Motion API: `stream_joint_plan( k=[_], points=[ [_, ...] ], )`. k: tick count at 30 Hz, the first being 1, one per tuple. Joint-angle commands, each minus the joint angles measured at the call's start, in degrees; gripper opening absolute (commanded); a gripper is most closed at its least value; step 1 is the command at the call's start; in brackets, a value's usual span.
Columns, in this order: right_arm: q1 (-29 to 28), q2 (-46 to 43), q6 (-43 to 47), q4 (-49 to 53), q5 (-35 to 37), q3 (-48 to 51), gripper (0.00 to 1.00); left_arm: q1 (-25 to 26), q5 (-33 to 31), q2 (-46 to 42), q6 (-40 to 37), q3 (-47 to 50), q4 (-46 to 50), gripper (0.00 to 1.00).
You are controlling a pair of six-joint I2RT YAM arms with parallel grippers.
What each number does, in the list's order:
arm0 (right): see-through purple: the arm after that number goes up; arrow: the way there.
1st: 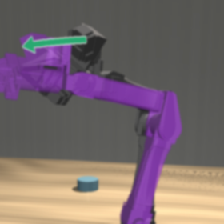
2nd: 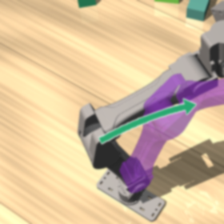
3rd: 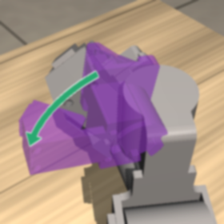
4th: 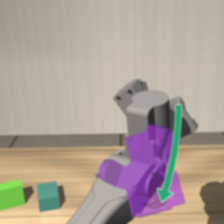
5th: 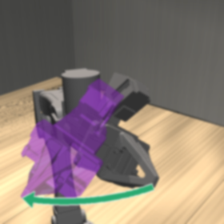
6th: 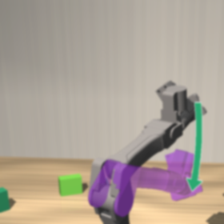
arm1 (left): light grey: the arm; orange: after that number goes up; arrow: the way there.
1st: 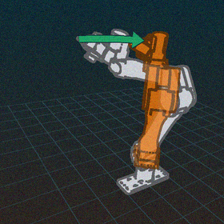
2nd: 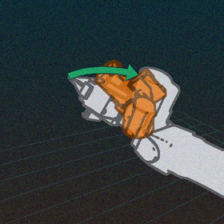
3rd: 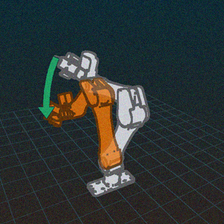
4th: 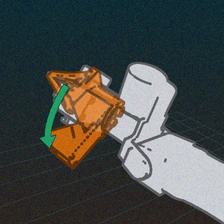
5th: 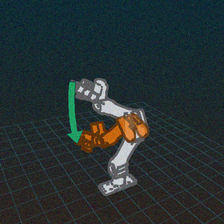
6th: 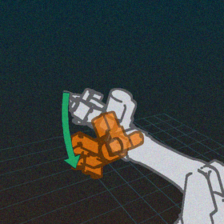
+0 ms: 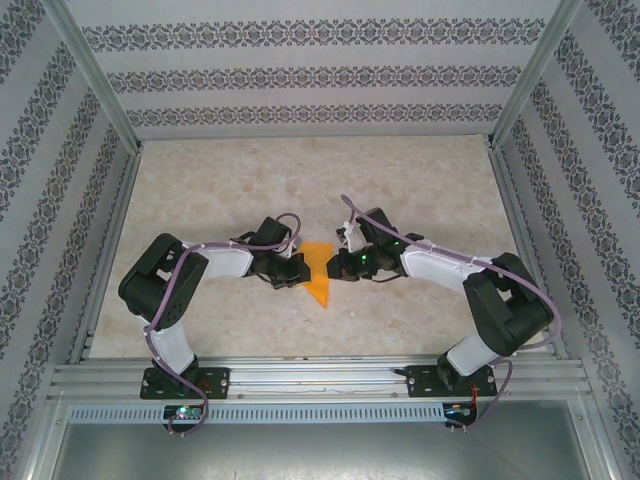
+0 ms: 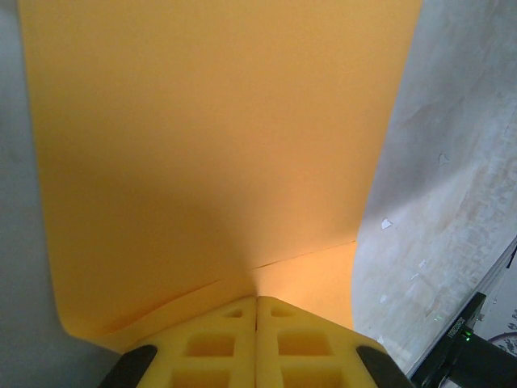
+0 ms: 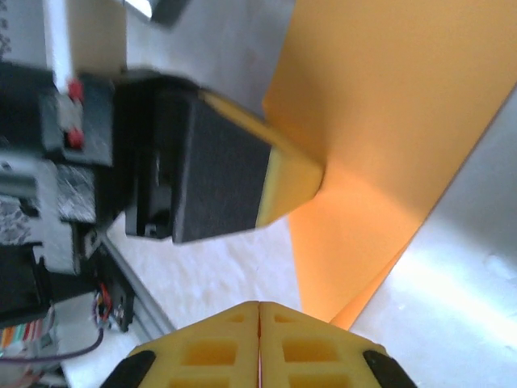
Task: Fold a paper plane with a square sheet of paper (fold left side to right side)
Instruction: Third fold the triangle at the center of the table.
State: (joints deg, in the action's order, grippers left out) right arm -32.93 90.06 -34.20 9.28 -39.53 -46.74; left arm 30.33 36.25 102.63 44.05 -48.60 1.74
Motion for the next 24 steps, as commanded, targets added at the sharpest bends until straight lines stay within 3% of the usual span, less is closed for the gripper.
stream_joint_plan(
  k=[1, 24],
  points=[
    [-2.9, 2.2, -3.1, -1.0, -3.6, 0.4, 0.08, 0.6, -2.9, 2.6, 0.6, 1.4, 1.0, 0.07],
    [-6.8, 9.3, -3.0, 1.1, 2.0, 0.1, 0.08, 0.7, -2.9, 3.0, 0.3, 0.6, 1.9, 0.07]
  ],
)
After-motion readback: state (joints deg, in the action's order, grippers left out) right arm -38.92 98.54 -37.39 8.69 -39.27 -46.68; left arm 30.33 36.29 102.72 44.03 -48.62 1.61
